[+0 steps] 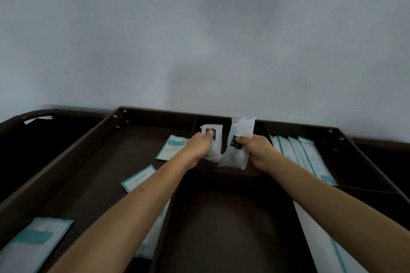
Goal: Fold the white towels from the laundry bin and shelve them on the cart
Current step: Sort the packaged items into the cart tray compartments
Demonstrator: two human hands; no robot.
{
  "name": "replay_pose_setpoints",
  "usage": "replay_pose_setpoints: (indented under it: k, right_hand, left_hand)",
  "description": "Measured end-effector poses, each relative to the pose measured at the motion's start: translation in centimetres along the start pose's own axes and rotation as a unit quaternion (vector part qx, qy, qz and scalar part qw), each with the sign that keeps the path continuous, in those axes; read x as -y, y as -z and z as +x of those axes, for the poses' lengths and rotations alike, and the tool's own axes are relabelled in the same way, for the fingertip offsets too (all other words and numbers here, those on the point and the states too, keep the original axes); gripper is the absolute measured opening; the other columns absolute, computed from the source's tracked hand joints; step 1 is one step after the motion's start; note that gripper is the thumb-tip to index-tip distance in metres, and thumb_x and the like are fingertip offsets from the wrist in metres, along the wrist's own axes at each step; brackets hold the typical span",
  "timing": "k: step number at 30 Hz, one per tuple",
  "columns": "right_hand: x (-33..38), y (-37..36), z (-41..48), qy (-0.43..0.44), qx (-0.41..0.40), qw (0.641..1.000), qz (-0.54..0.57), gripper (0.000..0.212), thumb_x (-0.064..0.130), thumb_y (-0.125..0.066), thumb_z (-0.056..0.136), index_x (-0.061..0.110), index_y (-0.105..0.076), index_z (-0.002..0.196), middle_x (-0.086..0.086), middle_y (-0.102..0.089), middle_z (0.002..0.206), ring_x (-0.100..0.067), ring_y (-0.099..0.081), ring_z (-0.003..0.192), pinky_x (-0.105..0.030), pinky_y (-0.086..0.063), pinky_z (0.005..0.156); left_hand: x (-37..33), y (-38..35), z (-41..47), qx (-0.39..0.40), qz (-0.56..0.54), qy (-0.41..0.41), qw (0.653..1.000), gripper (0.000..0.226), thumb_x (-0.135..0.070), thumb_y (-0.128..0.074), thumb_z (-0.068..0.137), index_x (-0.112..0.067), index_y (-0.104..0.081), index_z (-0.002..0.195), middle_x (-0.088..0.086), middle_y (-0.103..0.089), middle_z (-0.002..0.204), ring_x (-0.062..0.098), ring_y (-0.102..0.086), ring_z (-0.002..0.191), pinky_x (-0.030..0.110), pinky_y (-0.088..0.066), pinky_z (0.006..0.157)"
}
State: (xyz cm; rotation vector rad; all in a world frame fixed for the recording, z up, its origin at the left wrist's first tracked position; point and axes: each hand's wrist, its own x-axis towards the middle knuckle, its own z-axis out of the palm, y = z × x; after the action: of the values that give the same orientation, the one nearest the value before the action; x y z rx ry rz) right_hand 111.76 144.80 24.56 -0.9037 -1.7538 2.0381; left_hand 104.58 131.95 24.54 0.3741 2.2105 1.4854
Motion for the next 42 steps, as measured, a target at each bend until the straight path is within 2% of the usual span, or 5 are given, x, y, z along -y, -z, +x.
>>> replay_pose_setpoints:
  k: [7, 18, 23, 29, 42]
  right_hand:
    - [0.0, 0.3, 2.7, -0.015, -0.009, 1.000, -0.003, 0.025, -0.011, -0.051, 0.087, -0.010, -0.056, 0.112, -0.022, -0.060, 0.107, -0.024, -0.059, 0.077, -0.034, -0.051, 0.068]
    - [-1.8, -0.3, 3.7, -0.071, 0.075, 0.986, -0.128, 0.023, -0.010, -0.052, 0.086, 0.002, -0.056, 0.106, -0.020, -0.059, 0.114, -0.022, -0.057, 0.082, -0.031, -0.047, 0.063]
    - [-1.8, -0.1, 4.0, -0.024, 0.036, 0.925, -0.377, 0.080, 0.012, -0.065, 0.085, 0.018, -0.018, 0.149, -0.018, -0.020, 0.148, -0.035, -0.039, 0.125, -0.038, -0.043, 0.093]
    - [-1.9, -0.9, 3.0, 0.118, 0.123, 0.777, -0.605, 0.038, 0.034, -0.037, 0.100, 0.028, -0.045, 0.136, -0.012, -0.011, 0.156, -0.028, -0.003, 0.144, -0.038, -0.007, 0.115]
    - [-1.7, -0.4, 1.9, 0.083, 0.172, 0.737, -0.648, 0.039, 0.033, -0.058, 0.090, 0.013, -0.054, 0.124, -0.009, -0.056, 0.125, -0.022, -0.053, 0.111, -0.024, -0.037, 0.082]
  left_hand:
    - [1.3, -0.4, 1.2, 0.062, 0.209, -0.011, 0.976, 0.063, -0.024, -0.047, 0.097, -0.021, -0.013, 0.150, 0.015, -0.039, 0.144, 0.029, -0.047, 0.124, 0.032, -0.042, 0.095]
    - [1.4, -0.4, 1.8, 0.125, 0.363, -0.039, 0.922, 0.065, -0.015, -0.065, 0.086, -0.021, -0.037, 0.144, 0.010, -0.041, 0.144, 0.026, -0.045, 0.126, 0.031, -0.041, 0.100]
    - [1.5, -0.3, 2.4, 0.096, 0.405, -0.075, 0.906, 0.059, -0.015, -0.066, 0.084, -0.017, -0.044, 0.139, 0.010, -0.041, 0.138, 0.026, -0.047, 0.120, 0.029, -0.040, 0.100]
    - [1.4, -0.7, 2.3, 0.048, 0.413, -0.129, 0.900, 0.033, -0.009, -0.050, 0.091, -0.014, -0.062, 0.121, 0.012, -0.060, 0.123, 0.026, -0.056, 0.112, 0.026, -0.041, 0.087]
    - [1.1, -0.4, 1.9, 0.114, 0.452, -0.085, 0.880, 0.039, -0.010, -0.042, 0.096, -0.018, -0.050, 0.133, 0.012, -0.050, 0.135, 0.027, -0.050, 0.121, 0.031, -0.039, 0.097]
